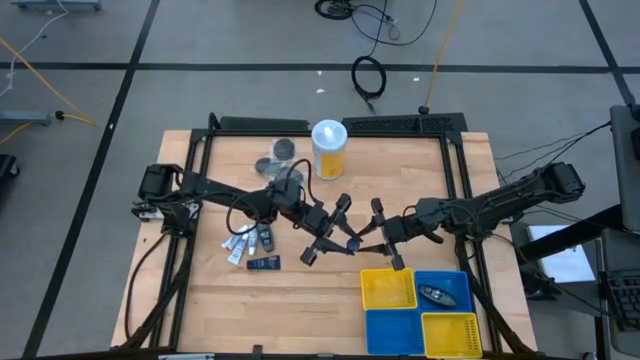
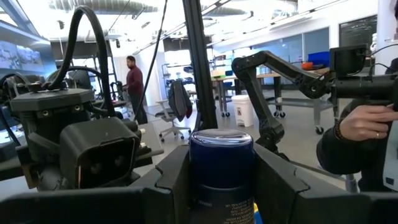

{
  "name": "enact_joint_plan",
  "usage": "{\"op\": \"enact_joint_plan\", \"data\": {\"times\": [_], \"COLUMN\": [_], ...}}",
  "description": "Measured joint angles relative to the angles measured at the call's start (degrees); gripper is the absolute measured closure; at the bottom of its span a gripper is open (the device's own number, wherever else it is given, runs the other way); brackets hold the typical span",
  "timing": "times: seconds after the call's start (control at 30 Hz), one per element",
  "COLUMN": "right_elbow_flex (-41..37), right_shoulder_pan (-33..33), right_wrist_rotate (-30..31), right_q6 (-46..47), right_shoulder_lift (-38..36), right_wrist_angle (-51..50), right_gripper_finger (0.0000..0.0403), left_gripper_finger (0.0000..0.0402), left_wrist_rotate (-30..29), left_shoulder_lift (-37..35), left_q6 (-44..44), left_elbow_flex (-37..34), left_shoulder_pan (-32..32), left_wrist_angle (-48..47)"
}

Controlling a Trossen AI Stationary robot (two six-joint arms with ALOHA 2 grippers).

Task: Pick & Place Travel size toiletries
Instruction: Put the top shave cream into the bottom blue basket

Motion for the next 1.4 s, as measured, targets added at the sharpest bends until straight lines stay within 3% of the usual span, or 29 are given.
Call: {"op": "enact_joint_plan", "data": {"times": [0.17,0.43,0.93,1.4], "right_elbow_flex": [0.0,0.0,0.0,0.0], "right_shoulder_pan": [0.0,0.0,0.0,0.1], "right_wrist_rotate": [-0.2,-0.2,-0.1,-0.1], "right_q6": [-0.4,-2.9,-2.3,-2.1], "right_shoulder_lift": [0.0,0.0,-0.1,-3.1], "right_wrist_angle": [0.0,-0.2,-1.6,-6.3], "right_gripper_finger": [0.0288,0.0392,0.0402,0.0403], "left_gripper_finger": [0.0266,0.0266,0.026,0.0132], "left_wrist_rotate": [0.0,0.0,-0.6,-0.5], "left_shoulder_lift": [0.0,0.0,0.0,-2.7], "left_q6": [0.2,0.2,1.9,-4.4], "left_elbow_flex": [0.0,0.0,-0.1,-0.1], "left_shoulder_pan": [0.0,0.0,0.0,2.0], "left_wrist_angle": [-0.4,-0.7,-1.3,-1.5]}}
